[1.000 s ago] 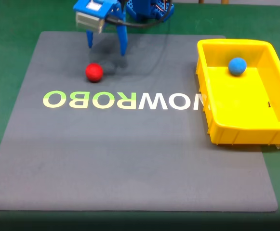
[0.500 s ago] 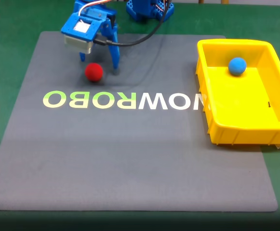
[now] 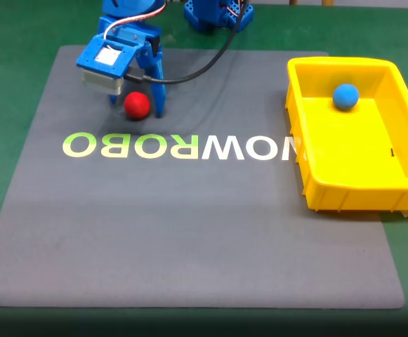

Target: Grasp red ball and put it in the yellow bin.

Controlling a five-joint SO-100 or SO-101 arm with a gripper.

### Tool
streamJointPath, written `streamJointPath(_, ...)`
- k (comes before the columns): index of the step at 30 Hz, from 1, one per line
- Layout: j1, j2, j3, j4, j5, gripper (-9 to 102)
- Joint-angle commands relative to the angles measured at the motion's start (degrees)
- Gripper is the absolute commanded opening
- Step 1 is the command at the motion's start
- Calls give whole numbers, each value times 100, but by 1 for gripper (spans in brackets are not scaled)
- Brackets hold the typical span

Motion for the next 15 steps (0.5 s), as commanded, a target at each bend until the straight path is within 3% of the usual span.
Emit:
streamJointPath(1,-26,0,-422,-237,149,33)
streamJointPath(11,-167,-123,-431,-413,308,32)
streamJointPath(15,-185,-132,-439,-413,308,23)
